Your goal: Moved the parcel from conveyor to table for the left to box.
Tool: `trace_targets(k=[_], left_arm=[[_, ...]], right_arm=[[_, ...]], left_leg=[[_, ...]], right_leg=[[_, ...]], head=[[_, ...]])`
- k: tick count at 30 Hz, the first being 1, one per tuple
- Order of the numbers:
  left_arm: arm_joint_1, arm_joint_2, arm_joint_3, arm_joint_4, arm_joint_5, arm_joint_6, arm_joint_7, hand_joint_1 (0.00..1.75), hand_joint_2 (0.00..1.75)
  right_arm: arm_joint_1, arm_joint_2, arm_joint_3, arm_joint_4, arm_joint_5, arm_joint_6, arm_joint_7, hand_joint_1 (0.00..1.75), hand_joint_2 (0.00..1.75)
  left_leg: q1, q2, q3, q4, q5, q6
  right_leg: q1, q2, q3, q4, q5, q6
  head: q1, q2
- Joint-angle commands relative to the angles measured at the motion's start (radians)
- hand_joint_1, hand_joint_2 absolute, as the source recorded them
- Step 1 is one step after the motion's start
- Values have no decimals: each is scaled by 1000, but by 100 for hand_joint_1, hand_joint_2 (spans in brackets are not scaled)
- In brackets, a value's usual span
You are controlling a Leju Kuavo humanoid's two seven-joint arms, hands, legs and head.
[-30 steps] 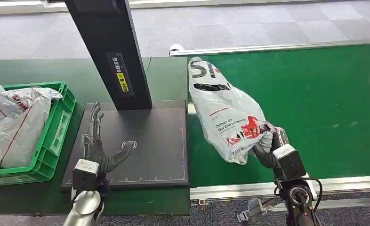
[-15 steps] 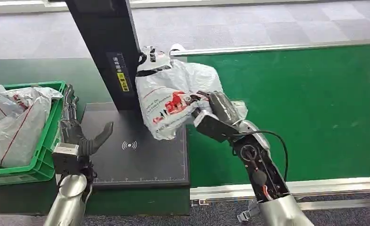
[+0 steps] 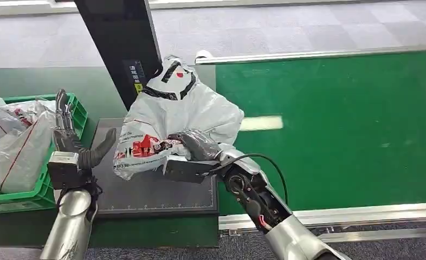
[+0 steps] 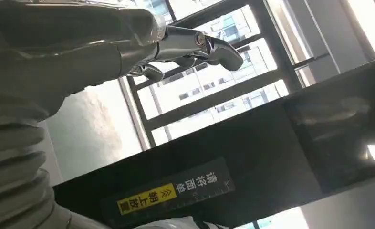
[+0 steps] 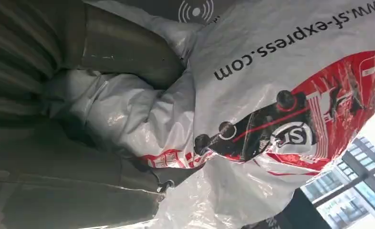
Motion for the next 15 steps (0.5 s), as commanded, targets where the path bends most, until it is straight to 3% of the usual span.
trace_targets(k=[1, 7, 8, 9, 15], left_arm=[[-29, 33, 56, 50, -6, 15, 10, 0, 175], [-50, 24, 34, 94, -8, 15, 9, 0, 175], [-54, 22, 31, 100, -10, 16, 9, 0, 175], [-58, 21, 29, 105, -11, 16, 9, 0, 175], [-56, 17, 33, 97, -16, 17, 11, 0, 175]], right_arm=[[-41, 75, 136, 189, -26, 63, -2, 175, 175], [-53, 58, 183, 216, -139, 100, -30, 175, 175], [-52, 50, 186, 208, -149, 105, -30, 40, 175], [-52, 43, 186, 201, -162, 113, -29, 0, 175], [-46, 20, 146, 163, -265, 165, -35, 0, 175]], left_leg=[[0, 4, 1, -1, 0, -1], [0, -1, 0, 0, 1, -1], [1, -1, -1, 0, 1, -1], [1, -1, -1, -1, 1, -1], [0, -1, -1, 0, 1, 0]], right_leg=[[0, 3, 0, -1, 1, -1], [0, -1, -1, 0, 0, -1], [1, -2, -1, -1, 1, -1], [1, -2, -1, -1, 1, -1], [0, -2, -1, -1, 0, 0]], head=[[0, 0], [0, 0], [0, 0], [0, 0], [0, 0]])
